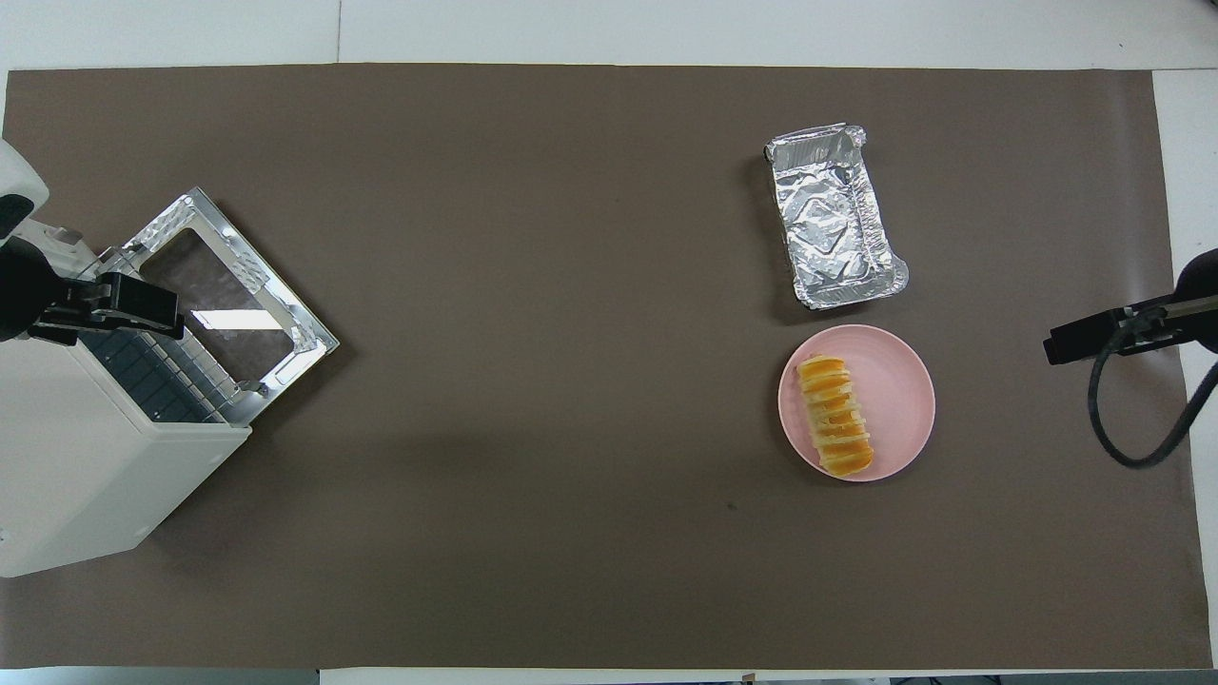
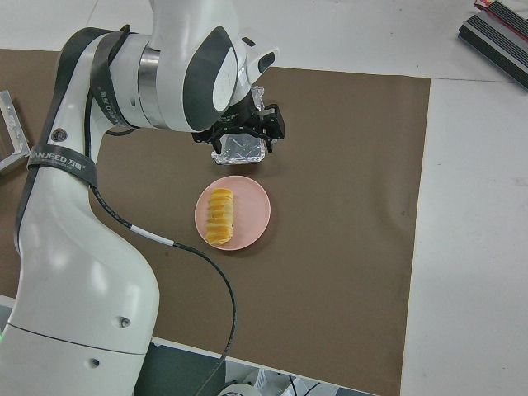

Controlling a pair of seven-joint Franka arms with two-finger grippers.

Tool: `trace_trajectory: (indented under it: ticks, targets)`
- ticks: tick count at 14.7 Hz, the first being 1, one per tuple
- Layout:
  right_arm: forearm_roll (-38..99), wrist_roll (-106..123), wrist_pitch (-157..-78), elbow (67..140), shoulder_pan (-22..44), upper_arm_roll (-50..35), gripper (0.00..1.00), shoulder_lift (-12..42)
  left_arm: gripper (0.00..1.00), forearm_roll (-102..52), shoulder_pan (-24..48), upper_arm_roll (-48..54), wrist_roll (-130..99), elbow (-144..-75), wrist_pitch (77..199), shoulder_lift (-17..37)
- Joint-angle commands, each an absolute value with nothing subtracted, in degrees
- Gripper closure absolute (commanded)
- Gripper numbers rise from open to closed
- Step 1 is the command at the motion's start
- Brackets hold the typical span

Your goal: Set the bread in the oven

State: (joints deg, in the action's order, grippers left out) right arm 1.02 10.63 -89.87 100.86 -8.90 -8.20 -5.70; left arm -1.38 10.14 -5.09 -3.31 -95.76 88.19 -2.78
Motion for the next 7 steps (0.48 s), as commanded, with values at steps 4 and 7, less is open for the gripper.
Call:
trace_trajectory:
  ticks: [4, 7]
  targets:
    - [0.97, 3.18, -107.38, 123.82, -0.89, -8.53, 0.00, -13.19, 0.00, -1.49, 10.37, -5.27, -2.90, -97.73, 88.16, -4.66]
    - [0.97, 2.29, -116.77, 128.39, 1.84, -8.53, 0.00, -7.93, 0.00, -1.49, 10.37, -5.27, -2.90, -97.82, 88.15, -4.75]
